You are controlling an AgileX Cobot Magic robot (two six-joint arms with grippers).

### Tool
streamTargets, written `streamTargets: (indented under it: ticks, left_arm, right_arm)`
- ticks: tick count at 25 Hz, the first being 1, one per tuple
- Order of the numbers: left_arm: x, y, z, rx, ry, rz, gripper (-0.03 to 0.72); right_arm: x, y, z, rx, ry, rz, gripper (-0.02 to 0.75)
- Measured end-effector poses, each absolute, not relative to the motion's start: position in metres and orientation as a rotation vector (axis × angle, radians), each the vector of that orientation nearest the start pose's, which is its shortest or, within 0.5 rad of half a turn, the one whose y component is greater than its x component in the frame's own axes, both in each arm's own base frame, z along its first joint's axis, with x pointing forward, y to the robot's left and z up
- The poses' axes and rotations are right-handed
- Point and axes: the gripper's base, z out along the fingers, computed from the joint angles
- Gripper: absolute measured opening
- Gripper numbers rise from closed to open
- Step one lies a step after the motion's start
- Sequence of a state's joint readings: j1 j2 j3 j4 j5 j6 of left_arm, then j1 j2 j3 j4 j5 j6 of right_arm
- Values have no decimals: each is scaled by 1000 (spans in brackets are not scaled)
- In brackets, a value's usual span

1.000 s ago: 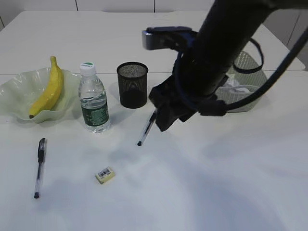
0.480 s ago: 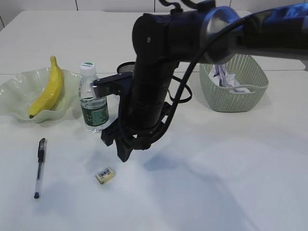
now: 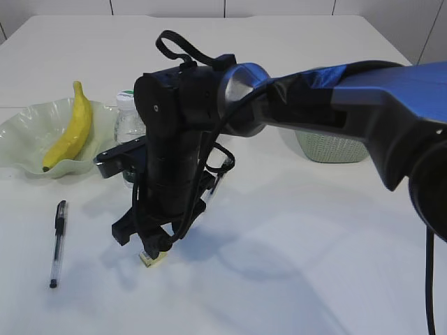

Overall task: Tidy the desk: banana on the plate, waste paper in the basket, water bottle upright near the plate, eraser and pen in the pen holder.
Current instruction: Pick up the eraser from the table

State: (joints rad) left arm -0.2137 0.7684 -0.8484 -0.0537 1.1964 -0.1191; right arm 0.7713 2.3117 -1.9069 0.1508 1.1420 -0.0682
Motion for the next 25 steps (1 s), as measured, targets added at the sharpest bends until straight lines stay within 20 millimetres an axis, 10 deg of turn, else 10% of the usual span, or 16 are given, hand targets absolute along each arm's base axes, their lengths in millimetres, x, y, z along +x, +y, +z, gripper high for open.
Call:
streamTargets:
  ticks: [25]
  left_arm:
    - [112,-26,333,120,2596,-150,559]
  right_arm:
    - [340,358,147,-1142,2833,229,503]
